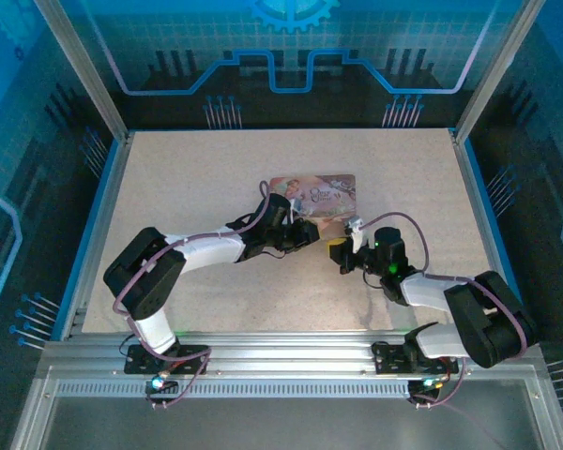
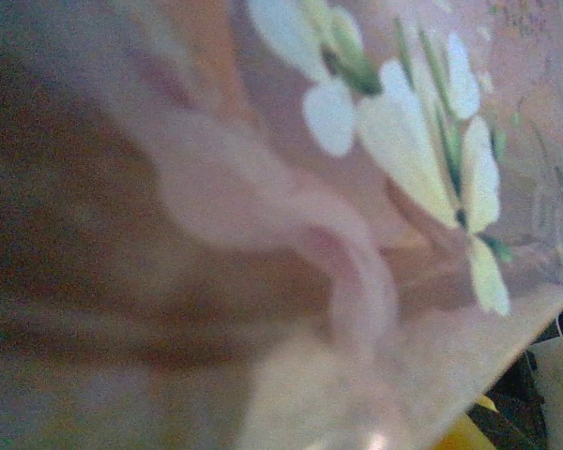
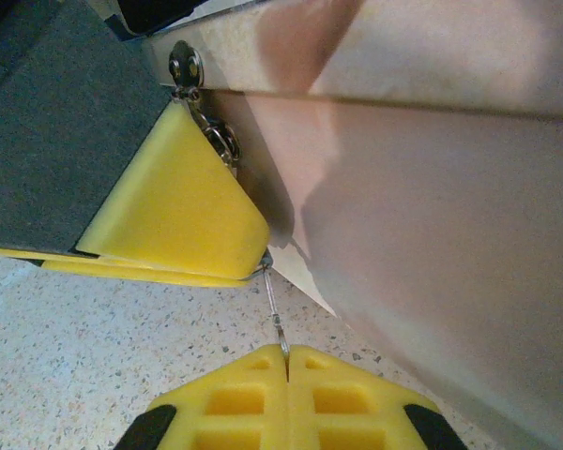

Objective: Unlock a padlock with a key

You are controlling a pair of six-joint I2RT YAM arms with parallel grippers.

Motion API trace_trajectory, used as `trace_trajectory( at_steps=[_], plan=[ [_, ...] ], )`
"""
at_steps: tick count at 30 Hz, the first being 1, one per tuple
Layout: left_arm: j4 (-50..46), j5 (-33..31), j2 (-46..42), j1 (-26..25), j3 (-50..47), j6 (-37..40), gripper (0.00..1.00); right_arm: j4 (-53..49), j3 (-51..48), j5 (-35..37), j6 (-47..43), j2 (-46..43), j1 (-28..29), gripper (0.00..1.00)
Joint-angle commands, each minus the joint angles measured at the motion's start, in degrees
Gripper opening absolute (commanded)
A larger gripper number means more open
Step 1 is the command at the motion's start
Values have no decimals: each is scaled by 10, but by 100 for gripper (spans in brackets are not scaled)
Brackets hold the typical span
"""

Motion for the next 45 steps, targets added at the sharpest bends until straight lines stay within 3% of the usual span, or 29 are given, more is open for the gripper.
trace_trajectory(
  at_steps=[1,45],
  plan=[
    [11,20,-25,3,19,-10,7,9,8,-14,-13,4,-5,3],
    [-14,26,-30,6,24,-9,7,30,28,-40,-22,7,-3,3]
  ],
)
